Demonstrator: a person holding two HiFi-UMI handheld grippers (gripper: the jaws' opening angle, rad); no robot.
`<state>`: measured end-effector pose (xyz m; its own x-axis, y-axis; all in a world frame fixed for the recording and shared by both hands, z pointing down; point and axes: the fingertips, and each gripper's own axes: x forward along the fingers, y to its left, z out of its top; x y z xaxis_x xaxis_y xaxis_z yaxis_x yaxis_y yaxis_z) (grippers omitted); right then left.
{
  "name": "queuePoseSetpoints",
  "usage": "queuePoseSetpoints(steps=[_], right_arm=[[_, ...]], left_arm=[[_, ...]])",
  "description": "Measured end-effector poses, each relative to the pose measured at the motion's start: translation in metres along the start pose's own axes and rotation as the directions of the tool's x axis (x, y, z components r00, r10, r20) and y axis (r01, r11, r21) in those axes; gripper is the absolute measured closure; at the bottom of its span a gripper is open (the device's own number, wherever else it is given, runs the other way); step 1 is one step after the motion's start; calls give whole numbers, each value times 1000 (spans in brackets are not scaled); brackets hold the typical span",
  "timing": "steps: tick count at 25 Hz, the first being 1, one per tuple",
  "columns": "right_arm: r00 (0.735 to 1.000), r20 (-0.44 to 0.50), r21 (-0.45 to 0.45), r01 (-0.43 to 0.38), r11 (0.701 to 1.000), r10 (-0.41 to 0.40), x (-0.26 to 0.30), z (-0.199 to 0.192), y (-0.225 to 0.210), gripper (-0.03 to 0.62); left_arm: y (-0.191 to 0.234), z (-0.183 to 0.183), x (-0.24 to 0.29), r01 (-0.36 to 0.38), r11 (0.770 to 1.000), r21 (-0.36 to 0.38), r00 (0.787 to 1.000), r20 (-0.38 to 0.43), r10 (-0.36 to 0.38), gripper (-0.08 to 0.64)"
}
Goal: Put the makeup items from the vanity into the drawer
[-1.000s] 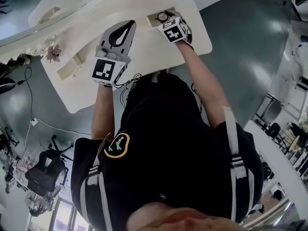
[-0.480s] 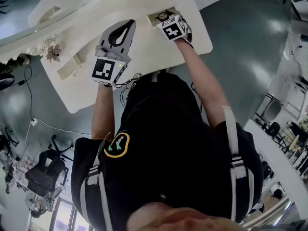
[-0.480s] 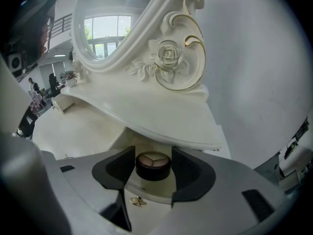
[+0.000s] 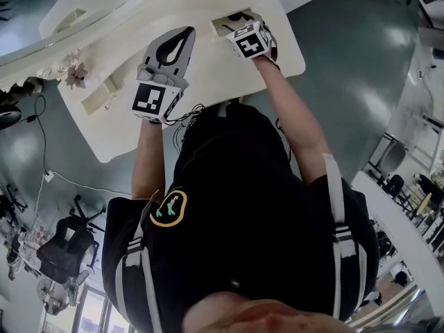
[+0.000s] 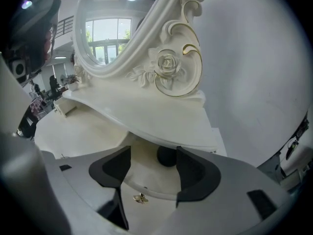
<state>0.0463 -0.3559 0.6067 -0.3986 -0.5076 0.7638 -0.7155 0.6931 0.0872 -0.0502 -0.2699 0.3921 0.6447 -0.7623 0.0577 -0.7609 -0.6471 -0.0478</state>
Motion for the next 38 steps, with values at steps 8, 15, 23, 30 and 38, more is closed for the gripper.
queuePoseSetpoints(steps=[8, 15, 23, 30, 38], right_arm=[[975, 221, -4, 5, 1000, -4, -85, 45, 2, 289], [883, 469, -91, 26, 996, 20, -189, 99, 19, 306], [635, 759, -188, -3, 982, 147, -268, 144, 66, 471], [684, 705, -285, 28, 958, 189, -255, 125, 72, 571], [619, 773, -178, 1, 984, 139, -264, 139, 63, 571]], left_arm=[[-5, 9, 3, 4, 1000, 17, 1000, 9, -4, 541], [-12, 21, 4, 4, 999, 46, 1000, -5, -4, 541], [-30, 57, 0, 31, 1000, 3, 998, 58, -31, 541], [-34, 60, -5, 36, 998, 43, 998, 44, -38, 541], [-41, 71, -5, 43, 999, 30, 997, 70, -45, 541]])
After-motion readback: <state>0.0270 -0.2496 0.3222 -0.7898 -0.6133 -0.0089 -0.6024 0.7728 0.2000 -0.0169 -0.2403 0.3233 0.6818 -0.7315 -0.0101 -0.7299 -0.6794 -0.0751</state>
